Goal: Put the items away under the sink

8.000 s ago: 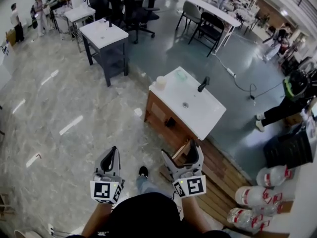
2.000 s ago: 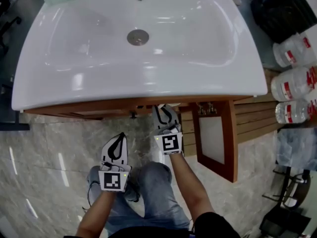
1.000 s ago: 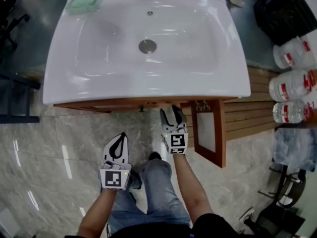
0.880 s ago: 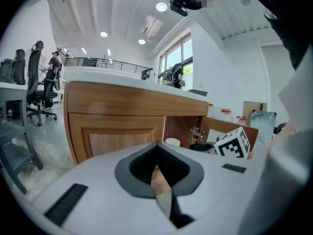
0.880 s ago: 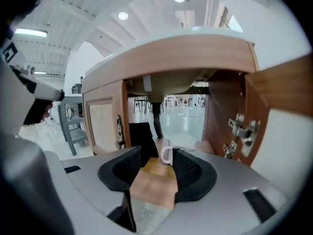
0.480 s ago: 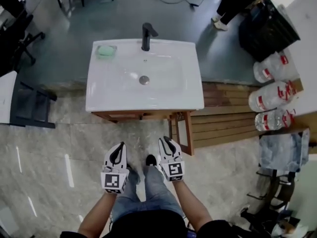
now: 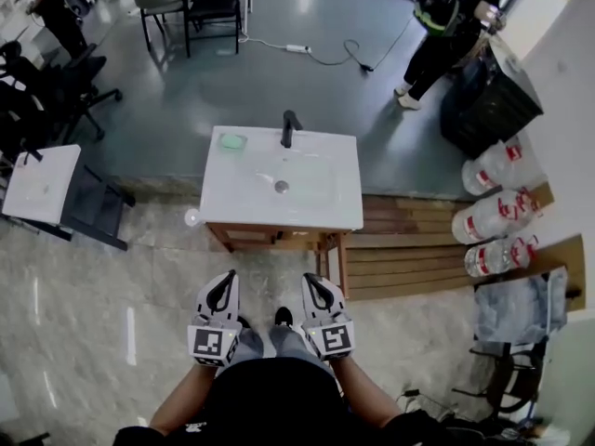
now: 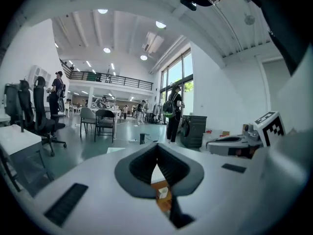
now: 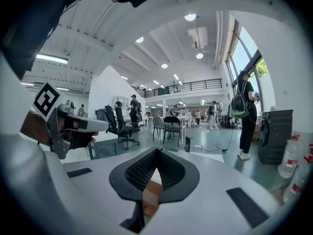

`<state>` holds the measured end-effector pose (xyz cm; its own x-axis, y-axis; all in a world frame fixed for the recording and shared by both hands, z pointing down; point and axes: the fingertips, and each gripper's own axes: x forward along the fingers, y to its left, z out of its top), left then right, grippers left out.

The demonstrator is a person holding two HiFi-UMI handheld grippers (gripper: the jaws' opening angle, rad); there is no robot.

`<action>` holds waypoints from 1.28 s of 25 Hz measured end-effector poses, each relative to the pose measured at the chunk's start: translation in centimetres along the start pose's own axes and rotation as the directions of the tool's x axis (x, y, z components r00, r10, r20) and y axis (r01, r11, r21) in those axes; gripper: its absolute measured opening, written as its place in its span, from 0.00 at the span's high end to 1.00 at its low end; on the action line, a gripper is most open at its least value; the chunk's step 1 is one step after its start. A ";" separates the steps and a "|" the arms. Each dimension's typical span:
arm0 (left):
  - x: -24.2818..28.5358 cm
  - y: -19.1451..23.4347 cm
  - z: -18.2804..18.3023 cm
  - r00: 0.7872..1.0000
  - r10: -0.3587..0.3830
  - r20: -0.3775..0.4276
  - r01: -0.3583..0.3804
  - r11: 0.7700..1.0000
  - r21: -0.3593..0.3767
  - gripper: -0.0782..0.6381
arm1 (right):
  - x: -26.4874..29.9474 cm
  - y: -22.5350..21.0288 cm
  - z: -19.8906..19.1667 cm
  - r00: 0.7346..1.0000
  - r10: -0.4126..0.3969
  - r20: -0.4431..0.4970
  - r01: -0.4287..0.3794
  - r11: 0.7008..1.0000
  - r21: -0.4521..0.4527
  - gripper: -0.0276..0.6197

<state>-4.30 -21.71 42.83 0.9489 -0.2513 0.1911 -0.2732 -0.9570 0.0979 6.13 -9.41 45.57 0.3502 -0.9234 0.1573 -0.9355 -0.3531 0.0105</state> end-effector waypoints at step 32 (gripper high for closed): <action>-4.2 0.1 7.7 0.993 -0.011 0.121 0.011 1.000 -0.003 0.88 | -3.5 0.8 10.8 0.967 -0.153 0.204 0.162 0.986 -0.028 0.93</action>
<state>-7.09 -21.81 34.54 0.9639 -0.2568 0.0699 -0.2630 -0.9593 0.1027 4.70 -8.11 34.36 0.4908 -0.8697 -0.0514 -0.8675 -0.4933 0.0635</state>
